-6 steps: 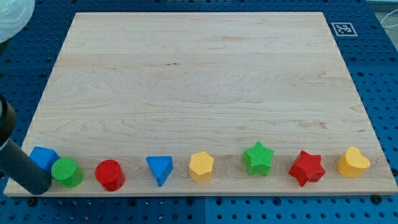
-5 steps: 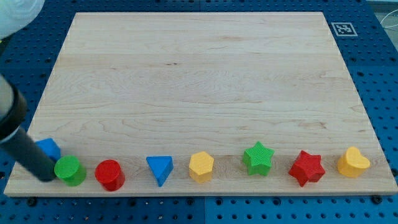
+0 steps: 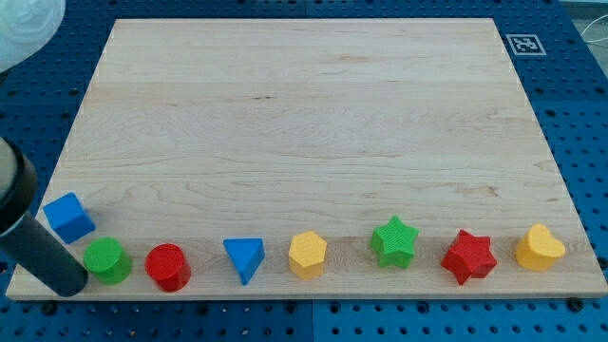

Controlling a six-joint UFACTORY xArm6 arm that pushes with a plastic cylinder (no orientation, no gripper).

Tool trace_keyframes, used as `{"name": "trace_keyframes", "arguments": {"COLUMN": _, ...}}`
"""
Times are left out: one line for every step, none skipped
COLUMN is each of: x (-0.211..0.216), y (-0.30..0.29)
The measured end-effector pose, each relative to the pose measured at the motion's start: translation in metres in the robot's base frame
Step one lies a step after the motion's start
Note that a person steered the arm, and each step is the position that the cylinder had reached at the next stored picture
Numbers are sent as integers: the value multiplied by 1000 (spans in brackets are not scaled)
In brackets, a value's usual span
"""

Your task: Slide the green circle up a bit

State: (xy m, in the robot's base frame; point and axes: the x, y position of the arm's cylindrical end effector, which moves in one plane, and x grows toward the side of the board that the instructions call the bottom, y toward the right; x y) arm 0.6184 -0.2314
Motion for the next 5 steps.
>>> {"name": "trace_keyframes", "arguments": {"x": 0, "y": 28}}
{"name": "trace_keyframes", "arguments": {"x": -1, "y": 54}}
{"name": "trace_keyframes", "arguments": {"x": -29, "y": 56}}
{"name": "trace_keyframes", "arguments": {"x": -20, "y": 56}}
{"name": "trace_keyframes", "arguments": {"x": -1, "y": 57}}
